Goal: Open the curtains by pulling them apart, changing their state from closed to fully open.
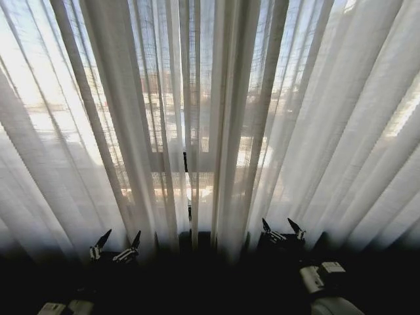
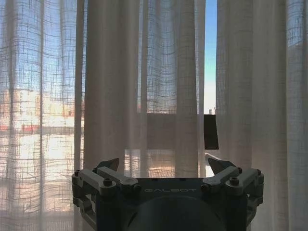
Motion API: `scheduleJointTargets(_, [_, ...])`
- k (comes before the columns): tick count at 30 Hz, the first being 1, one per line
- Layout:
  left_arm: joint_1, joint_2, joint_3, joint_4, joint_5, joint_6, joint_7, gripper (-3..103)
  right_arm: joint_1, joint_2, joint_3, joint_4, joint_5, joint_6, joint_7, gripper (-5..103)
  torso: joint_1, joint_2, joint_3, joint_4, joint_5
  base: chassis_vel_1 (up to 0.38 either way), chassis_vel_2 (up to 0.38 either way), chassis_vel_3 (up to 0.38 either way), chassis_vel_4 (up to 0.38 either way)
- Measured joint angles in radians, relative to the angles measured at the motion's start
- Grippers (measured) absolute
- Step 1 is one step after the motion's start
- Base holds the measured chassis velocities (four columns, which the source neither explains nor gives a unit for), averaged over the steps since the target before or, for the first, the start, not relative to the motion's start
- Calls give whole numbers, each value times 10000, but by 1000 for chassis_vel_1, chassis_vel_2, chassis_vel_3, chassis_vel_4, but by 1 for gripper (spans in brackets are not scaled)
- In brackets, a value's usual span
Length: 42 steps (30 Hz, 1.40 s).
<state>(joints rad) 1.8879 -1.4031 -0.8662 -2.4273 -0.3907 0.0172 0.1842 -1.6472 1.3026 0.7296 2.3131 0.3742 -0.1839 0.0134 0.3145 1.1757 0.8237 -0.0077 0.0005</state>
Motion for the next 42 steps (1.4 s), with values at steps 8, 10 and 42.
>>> scheduleJointTargets(8, [8,-20,-4,-50,18,3,0,100,8,-31,1,-31,-40,2,-25,100,-13,8,-5,0,-2,92,107,-78,-118])
scheduleJointTargets(10, [7,-36,-3,-50,26,6,0,100,27,-32,-11,-34,-45,2,-27,100,-13,8,-5,1,-3,137,141,-129,-133])
scheduleJointTargets(42, [-13,-257,41,-35,78,-19,2,100,436,-81,-182,-562,-340,56,-326,100,-5,4,-2,0,-6,97,144,-94,-142])
